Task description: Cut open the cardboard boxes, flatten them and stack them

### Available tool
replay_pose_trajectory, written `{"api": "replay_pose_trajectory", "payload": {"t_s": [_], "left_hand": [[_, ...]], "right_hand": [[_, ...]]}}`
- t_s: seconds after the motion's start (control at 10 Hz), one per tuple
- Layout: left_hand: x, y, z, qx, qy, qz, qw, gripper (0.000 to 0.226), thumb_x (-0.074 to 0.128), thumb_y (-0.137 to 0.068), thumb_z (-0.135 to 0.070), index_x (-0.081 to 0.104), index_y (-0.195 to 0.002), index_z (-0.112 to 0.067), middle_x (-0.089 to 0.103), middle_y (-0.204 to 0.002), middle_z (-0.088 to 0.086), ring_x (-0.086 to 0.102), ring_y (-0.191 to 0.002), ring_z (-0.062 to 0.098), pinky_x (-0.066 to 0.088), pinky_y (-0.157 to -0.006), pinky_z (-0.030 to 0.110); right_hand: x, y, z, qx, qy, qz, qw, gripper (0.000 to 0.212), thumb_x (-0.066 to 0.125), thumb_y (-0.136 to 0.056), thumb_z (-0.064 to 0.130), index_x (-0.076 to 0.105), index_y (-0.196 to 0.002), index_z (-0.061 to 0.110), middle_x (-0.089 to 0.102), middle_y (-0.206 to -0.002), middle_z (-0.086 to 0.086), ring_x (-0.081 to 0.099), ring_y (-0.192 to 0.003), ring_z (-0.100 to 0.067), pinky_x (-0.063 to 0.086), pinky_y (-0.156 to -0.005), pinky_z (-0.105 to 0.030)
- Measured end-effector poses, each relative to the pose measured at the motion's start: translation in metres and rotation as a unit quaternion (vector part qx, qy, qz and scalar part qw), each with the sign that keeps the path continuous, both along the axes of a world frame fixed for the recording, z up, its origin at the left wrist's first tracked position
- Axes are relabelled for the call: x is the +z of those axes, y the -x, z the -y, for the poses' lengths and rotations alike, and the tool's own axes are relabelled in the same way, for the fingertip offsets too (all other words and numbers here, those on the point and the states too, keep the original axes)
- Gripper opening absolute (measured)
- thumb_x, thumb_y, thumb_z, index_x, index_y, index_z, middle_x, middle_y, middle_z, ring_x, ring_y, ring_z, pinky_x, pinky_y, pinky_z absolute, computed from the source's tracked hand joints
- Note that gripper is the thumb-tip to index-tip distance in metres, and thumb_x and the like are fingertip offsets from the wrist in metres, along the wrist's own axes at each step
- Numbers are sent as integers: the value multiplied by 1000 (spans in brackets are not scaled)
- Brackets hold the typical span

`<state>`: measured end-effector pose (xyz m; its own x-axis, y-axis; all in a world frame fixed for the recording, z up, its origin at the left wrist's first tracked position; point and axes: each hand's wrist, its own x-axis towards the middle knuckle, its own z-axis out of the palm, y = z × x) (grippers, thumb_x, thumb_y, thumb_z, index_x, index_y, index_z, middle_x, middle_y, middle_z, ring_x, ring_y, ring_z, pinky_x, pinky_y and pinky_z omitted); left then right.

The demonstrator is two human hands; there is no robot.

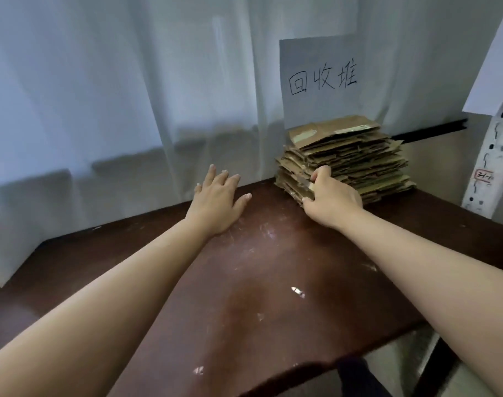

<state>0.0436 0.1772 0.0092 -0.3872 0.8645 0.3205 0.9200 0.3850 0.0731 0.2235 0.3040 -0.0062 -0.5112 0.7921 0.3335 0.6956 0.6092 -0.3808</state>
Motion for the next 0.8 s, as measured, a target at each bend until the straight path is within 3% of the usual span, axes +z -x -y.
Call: {"api": "replay_pose_trajectory", "payload": {"t_s": [0.2,0.3,0.4,0.8], "left_hand": [[-42,9,74,42,26,32,998,61,39,-99,-48,28,-150,-16,22,-158,10,-3,-149,27,16,-114,55],[-62,11,100,62,41,58,996,61,38,-99,-47,27,-151,-16,21,-159,10,-4,-149,27,15,-114,54],[-77,12,114,69,46,77,994,61,38,-99,-47,27,-151,-16,21,-158,11,-4,-149,27,17,-114,54],[-92,12,109,52,52,80,994,61,37,-100,-47,25,-152,-18,19,-159,9,-5,-149,27,14,-115,54]], "right_hand": [[-26,34,64,72,83,24,994,43,59,-81,17,40,-120,11,56,-116,-8,57,-106,-32,38,-74,-32],[-46,47,82,89,117,32,989,35,59,-82,14,47,-115,15,55,-117,-8,55,-105,-31,42,-76,-32],[-63,52,90,80,104,50,990,27,63,-87,22,55,-112,19,54,-119,-9,54,-109,-31,44,-83,-35],[-80,47,89,103,29,78,991,34,63,-88,43,59,-116,26,52,-120,-4,42,-118,-26,42,-94,-37]]}}
